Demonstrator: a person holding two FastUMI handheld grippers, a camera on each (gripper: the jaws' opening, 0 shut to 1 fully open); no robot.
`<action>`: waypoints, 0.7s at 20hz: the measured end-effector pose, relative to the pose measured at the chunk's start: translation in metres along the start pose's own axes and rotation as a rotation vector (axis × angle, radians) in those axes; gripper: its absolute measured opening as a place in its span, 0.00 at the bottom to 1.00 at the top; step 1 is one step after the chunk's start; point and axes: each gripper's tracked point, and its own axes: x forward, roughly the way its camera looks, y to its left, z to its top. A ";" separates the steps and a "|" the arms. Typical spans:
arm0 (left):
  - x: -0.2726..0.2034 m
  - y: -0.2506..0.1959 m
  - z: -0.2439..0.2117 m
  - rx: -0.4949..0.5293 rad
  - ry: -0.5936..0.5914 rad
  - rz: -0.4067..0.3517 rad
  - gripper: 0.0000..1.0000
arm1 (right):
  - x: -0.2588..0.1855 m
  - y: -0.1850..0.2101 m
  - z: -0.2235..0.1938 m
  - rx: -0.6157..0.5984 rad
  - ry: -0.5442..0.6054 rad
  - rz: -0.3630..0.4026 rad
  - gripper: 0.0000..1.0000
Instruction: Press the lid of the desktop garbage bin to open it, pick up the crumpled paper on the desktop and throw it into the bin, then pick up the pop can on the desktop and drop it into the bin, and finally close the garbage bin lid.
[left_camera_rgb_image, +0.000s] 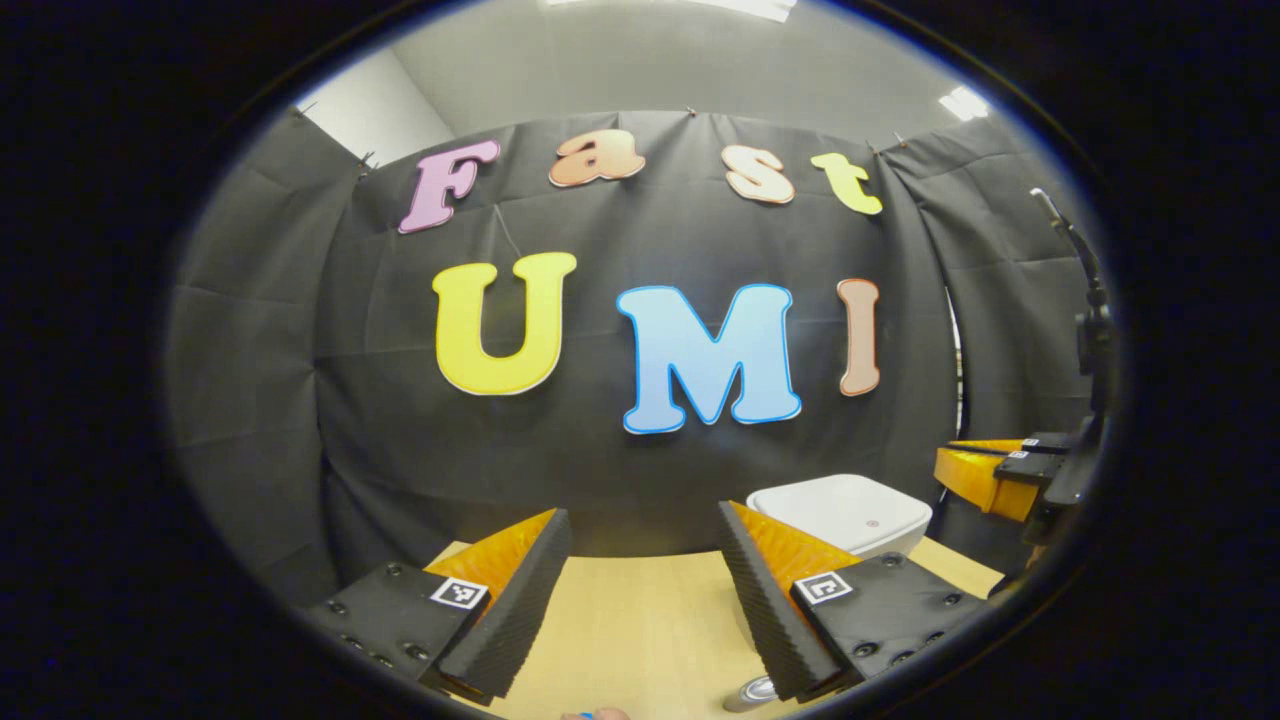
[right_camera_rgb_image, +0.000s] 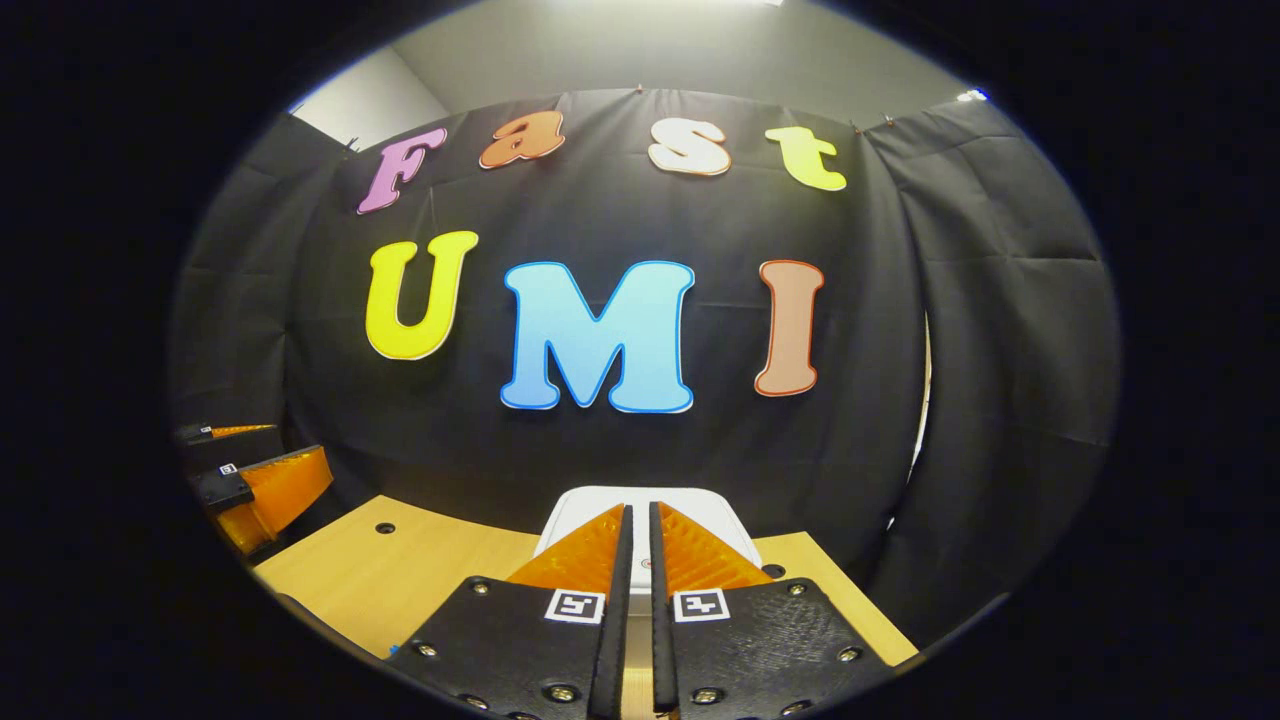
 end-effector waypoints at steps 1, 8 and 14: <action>0.001 0.002 0.001 -0.001 0.003 0.002 0.96 | 0.002 0.001 0.000 -0.002 0.004 0.005 0.11; 0.007 0.002 -0.004 -0.004 0.019 0.001 0.96 | 0.014 0.006 -0.006 -0.002 0.032 0.027 0.11; 0.008 0.006 -0.010 -0.017 0.023 0.016 0.96 | 0.021 0.012 -0.011 -0.006 0.040 0.051 0.11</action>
